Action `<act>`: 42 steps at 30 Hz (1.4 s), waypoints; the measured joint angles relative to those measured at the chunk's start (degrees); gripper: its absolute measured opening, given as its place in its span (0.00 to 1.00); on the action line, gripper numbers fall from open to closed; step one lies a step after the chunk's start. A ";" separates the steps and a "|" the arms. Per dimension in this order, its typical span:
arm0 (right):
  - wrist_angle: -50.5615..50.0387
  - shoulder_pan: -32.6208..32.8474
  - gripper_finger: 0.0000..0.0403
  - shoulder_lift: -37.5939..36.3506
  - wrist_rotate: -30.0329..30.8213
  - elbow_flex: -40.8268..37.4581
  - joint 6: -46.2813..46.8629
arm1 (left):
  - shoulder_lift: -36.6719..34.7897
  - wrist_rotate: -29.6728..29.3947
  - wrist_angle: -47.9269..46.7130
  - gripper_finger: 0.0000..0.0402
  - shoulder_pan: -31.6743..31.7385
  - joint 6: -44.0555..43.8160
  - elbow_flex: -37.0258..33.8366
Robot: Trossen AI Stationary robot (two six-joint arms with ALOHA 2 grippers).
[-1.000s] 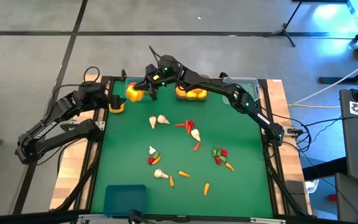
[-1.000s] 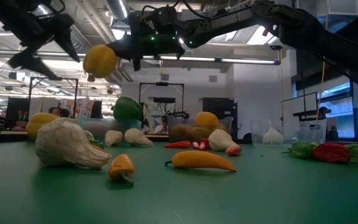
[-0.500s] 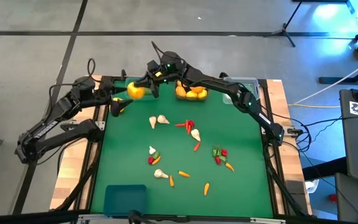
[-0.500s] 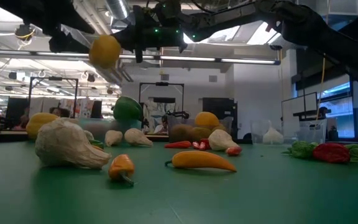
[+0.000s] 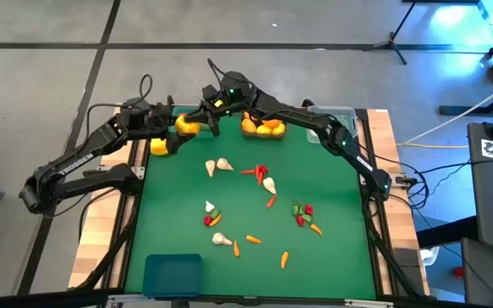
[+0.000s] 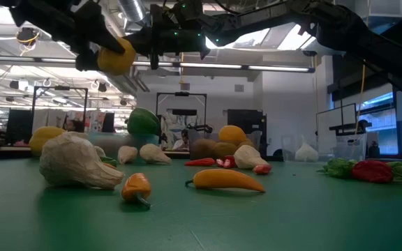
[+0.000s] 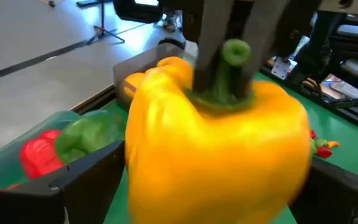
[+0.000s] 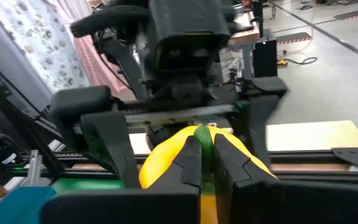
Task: Sort produce into baskets
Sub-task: Put the yellow bell pepper into the light blue bin
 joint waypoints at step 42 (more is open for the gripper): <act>-0.73 -10.39 0.40 -8.47 -8.84 -0.01 6.96 | 18.16 -36.77 6.61 0.84 1.06 -3.62 -0.02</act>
